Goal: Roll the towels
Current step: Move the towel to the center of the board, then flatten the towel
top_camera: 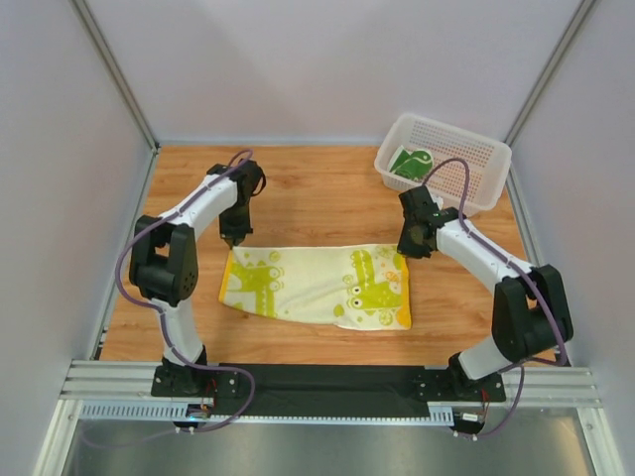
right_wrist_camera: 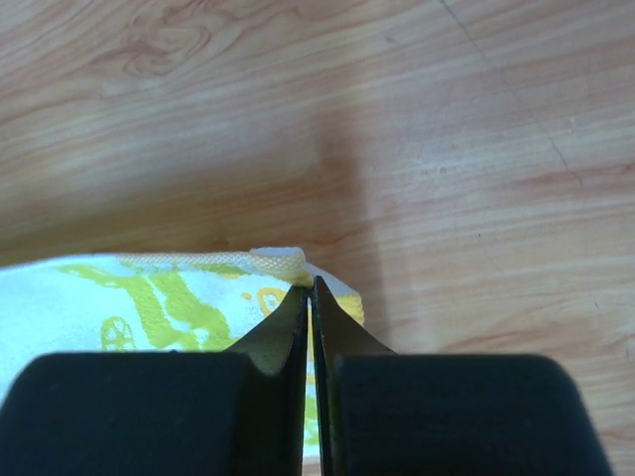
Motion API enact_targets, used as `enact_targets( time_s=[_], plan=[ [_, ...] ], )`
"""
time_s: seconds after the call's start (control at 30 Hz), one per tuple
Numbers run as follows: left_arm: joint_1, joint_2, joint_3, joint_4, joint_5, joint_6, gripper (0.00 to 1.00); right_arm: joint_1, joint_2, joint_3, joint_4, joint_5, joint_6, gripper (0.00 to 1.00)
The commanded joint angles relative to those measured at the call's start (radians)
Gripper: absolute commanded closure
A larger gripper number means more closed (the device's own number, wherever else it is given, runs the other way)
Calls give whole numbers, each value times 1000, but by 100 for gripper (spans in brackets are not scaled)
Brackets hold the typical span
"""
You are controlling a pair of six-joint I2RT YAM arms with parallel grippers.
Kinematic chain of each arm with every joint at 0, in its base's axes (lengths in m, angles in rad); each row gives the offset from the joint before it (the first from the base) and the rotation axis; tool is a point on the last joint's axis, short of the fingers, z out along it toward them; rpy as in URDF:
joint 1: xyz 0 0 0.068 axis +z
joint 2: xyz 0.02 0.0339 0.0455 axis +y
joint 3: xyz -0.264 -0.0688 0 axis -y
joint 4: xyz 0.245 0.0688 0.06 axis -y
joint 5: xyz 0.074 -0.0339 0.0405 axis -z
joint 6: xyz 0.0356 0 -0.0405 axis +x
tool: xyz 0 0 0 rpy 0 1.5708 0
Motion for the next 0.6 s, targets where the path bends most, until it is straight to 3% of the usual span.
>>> enact_targets(
  time_s=[0.0, 0.17, 0.3, 0.4, 0.43, 0.5, 0.53, 0.57],
  plan=[
    [36, 44, 65, 12, 16, 26, 100, -30, 73, 69, 67, -24, -27, 100],
    [54, 124, 142, 13, 10, 22, 100, -54, 185, 135, 76, -37, -30, 100],
    [77, 164, 194, -1, -1, 20, 90, -80, 258, 198, 70, -41, -38, 100],
    [91, 166, 219, -14, -21, 19, 63, -105, 288, 247, 57, -40, -42, 100],
    [94, 161, 222, -19, -29, 17, 48, -108, 291, 264, 42, -34, -50, 98],
    [103, 120, 214, -25, -56, 9, 37, -113, 285, 298, 24, -15, -61, 86],
    [106, 101, 206, -28, -64, 6, 31, -114, 274, 301, 7, -6, -65, 65],
    [111, 57, 185, -30, -68, 3, 30, -114, 260, 301, 2, 1, -68, 55]
  ],
)
